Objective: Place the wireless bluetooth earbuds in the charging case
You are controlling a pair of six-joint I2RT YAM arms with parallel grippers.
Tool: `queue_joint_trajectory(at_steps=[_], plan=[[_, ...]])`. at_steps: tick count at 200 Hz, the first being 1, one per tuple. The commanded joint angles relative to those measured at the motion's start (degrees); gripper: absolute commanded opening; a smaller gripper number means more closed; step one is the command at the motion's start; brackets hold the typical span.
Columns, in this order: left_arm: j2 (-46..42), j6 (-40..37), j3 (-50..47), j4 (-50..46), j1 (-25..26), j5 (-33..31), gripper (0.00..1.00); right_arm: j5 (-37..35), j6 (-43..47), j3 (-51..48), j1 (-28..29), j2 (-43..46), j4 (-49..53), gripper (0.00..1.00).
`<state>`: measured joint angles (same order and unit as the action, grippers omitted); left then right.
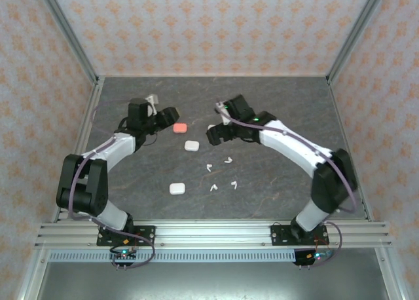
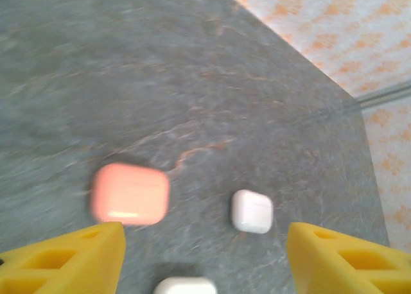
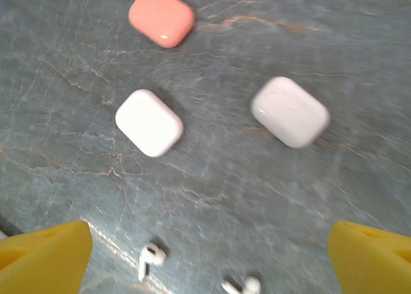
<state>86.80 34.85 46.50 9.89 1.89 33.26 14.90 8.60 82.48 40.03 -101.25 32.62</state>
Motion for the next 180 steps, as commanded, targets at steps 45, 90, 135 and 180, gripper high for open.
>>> queue_joint_trajectory(at_steps=[45, 90, 135, 180], plan=[[-6.42, -0.01, -7.42, 0.92, -9.58, 5.18, 0.68, 0.38, 10.22, 19.98, 5.14, -20.97, 10.34, 0.92], [-7.09, 0.03, -8.51, 1.36, -10.41, 5.68, 0.68, 0.31, 11.77, 29.38, 5.92, -30.33, 13.12, 0.9], [-7.35, 0.39, -8.72, 1.89, -10.36, 6.05, 0.68, 0.95, 12.79, 31.36, 6.51, -33.81, 14.09, 0.89], [-7.22, 0.26, -9.0, 1.79, -10.42, 5.88, 0.68, 0.23, 13.88, 29.57, 7.25, -34.01, 15.27, 0.81]])
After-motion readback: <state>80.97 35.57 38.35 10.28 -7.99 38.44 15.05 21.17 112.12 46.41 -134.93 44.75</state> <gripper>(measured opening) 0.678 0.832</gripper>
